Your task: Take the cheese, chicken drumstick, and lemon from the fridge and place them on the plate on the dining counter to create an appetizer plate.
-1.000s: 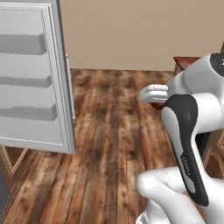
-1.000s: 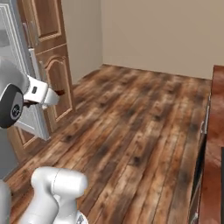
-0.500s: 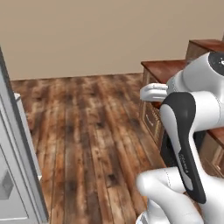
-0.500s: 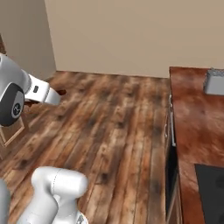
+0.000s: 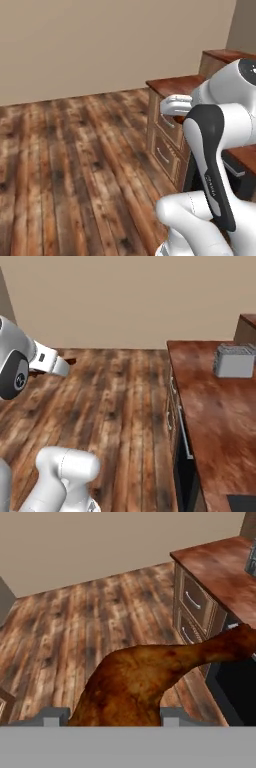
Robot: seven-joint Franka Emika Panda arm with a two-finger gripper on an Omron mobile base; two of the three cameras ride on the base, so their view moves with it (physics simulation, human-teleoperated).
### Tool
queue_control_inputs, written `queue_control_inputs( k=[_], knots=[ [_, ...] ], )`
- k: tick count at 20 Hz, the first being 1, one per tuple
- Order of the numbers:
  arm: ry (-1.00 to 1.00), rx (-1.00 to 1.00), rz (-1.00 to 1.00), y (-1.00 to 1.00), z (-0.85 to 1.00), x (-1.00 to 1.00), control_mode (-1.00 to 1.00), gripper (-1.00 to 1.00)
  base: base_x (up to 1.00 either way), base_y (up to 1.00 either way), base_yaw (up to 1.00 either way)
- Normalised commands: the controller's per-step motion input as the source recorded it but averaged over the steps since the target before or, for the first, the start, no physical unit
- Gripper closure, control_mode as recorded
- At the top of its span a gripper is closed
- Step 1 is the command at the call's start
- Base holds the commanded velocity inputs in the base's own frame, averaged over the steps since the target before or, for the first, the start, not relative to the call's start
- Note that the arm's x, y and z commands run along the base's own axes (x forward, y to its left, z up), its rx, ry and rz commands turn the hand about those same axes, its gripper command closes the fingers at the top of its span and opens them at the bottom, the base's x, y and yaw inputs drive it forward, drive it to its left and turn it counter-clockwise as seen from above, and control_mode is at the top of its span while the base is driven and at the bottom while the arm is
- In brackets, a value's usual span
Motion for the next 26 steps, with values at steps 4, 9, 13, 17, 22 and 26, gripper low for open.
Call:
queue_control_inputs(
  k=[4, 9, 13, 17, 22, 26],
  knots=[
    [0.00, 0.00, 0.00, 0.00, 0.00, 0.00, 1.00, 1.00, 1.00, 0.58, -0.32],
    [0.00, 0.00, 0.00, 0.00, 0.00, 0.00, 1.00, 1.00, 1.00, 0.78, -0.33],
    [0.00, 0.00, 0.00, 0.00, 0.00, 0.00, 1.00, 1.00, 1.00, 0.89, -0.35],
    [0.00, 0.00, 0.00, 0.00, 0.00, 0.00, 1.00, 1.00, 1.00, 0.95, -0.38],
    [0.00, 0.00, 0.00, 0.00, 0.00, 0.00, 1.00, 1.00, 1.00, 0.93, -0.42],
    [0.00, 0.00, 0.00, 0.00, 0.00, 0.00, 1.00, 1.00, 1.00, 0.94, -0.45]
  ],
)
